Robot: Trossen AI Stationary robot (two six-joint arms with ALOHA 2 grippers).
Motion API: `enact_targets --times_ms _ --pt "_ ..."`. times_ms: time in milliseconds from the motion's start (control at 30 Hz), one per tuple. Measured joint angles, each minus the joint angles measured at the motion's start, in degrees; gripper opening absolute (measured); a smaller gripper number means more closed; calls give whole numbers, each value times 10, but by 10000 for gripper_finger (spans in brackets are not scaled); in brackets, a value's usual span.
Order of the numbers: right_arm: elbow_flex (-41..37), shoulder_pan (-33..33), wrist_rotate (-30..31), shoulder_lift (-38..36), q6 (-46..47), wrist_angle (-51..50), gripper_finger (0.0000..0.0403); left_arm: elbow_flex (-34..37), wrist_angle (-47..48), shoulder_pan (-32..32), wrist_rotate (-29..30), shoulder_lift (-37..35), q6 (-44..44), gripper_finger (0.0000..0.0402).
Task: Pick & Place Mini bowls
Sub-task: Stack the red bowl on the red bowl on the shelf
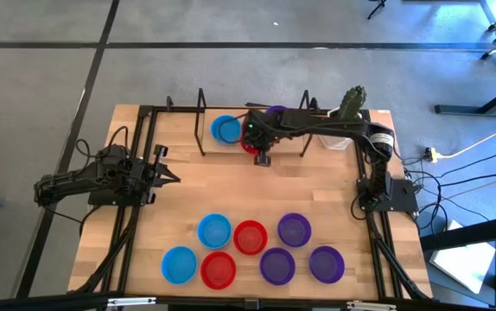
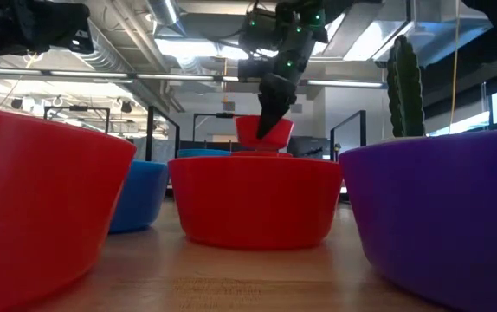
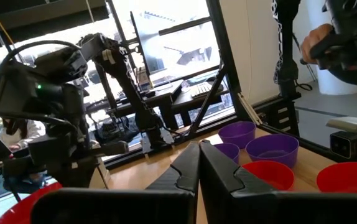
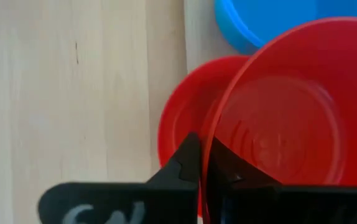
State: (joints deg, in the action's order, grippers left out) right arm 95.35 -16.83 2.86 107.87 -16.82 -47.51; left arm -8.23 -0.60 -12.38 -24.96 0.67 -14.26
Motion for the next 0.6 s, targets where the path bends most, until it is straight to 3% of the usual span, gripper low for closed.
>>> enact_targets --times_ms 600 --pt "0 -3 -11 23 5 5 10 0 0 0 0 0 -5 6"
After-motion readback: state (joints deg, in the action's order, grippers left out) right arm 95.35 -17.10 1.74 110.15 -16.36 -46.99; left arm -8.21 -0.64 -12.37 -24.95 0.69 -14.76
